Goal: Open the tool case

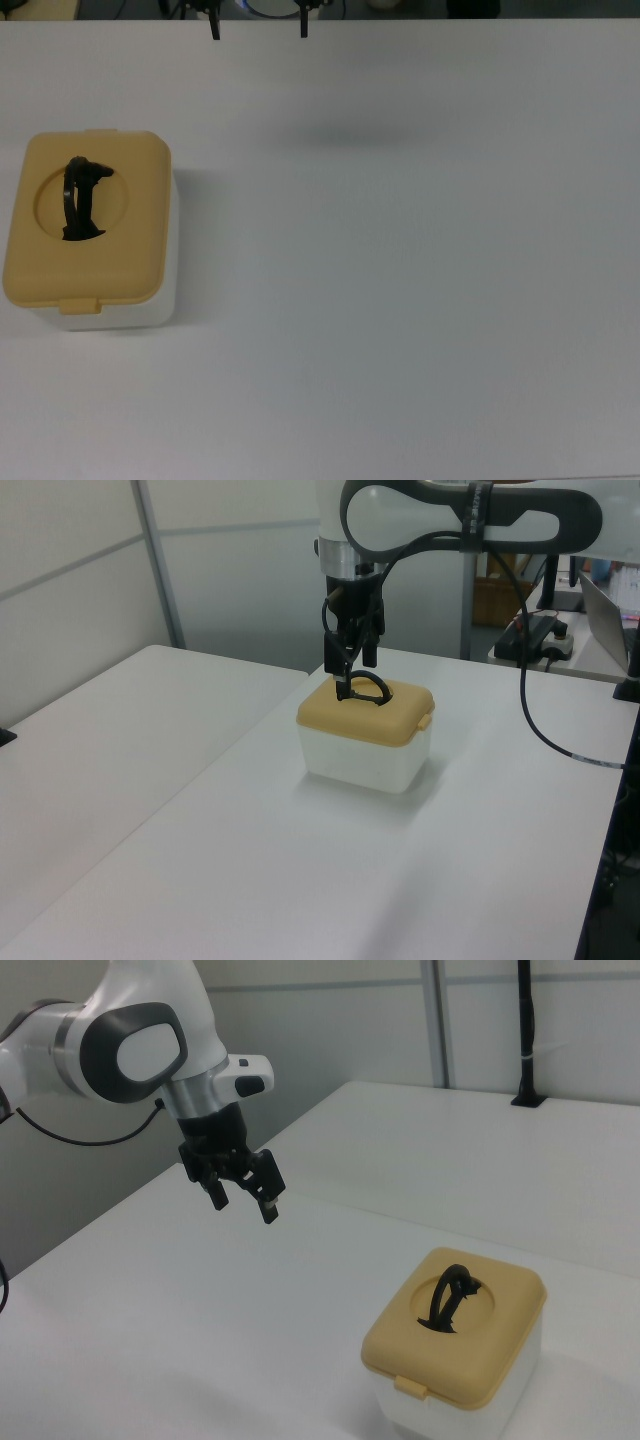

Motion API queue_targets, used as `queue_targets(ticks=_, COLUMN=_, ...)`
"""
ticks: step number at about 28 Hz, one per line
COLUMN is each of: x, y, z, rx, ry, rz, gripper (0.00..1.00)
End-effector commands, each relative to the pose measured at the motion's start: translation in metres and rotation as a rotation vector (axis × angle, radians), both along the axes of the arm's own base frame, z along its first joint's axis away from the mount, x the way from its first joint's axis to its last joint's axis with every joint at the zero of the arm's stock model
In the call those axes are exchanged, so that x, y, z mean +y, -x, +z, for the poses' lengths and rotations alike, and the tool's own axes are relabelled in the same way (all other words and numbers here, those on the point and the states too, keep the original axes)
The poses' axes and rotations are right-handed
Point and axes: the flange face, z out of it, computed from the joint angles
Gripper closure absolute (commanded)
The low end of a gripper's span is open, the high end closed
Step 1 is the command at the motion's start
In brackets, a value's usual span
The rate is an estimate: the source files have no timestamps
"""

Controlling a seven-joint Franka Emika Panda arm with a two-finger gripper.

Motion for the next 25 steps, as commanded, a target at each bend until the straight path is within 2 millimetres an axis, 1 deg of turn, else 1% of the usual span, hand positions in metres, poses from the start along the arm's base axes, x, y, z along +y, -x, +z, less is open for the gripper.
queue_targets(ticks=1, x=-0.031, y=0.000, z=0.001, rx=-0.037, ry=0.015, rz=-0.038, gripper=0.00)
queue_targets(ticks=6, x=-0.060, y=-0.004, z=0.003, rx=-0.064, ry=0.030, rz=0.002, gripper=0.00)
queue_targets(ticks=7, x=-0.076, y=-0.004, z=0.003, rx=-0.067, ry=0.034, rz=0.025, gripper=0.00)
queue_targets(ticks=10, x=-0.104, y=-0.006, z=-0.003, rx=-0.060, ry=0.041, rz=0.046, gripper=0.00)
queue_targets(ticks=11, x=-0.122, y=-0.005, z=-0.005, rx=-0.057, ry=0.045, rz=0.050, gripper=0.00)
queue_targets(ticks=15, x=-0.159, y=-0.006, z=-0.010, rx=-0.068, ry=0.051, rz=0.076, gripper=0.00)
queue_targets(ticks=16, x=-0.172, y=-0.006, z=-0.011, rx=-0.079, ry=0.060, rz=0.098, gripper=0.00)
queue_targets(ticks=19, x=-0.190, y=-0.008, z=-0.018, rx=-0.090, ry=0.073, rz=0.123, gripper=0.00)
queue_targets(ticks=20, x=-0.201, y=-0.010, z=-0.021, rx=-0.103, ry=0.068, rz=0.124, gripper=0.00)
queue_targets(ticks=22, x=-0.212, y=-0.015, z=-0.031, rx=-0.109, ry=0.060, rz=0.124, gripper=0.00)
queue_targets(ticks=24, x=-0.218, y=-0.021, z=-0.039, rx=-0.121, ry=0.059, rz=0.134, gripper=0.00)
queue_targets(ticks=25, x=-0.221, y=-0.028, z=-0.048, rx=-0.133, ry=0.067, rz=0.150, gripper=0.00)
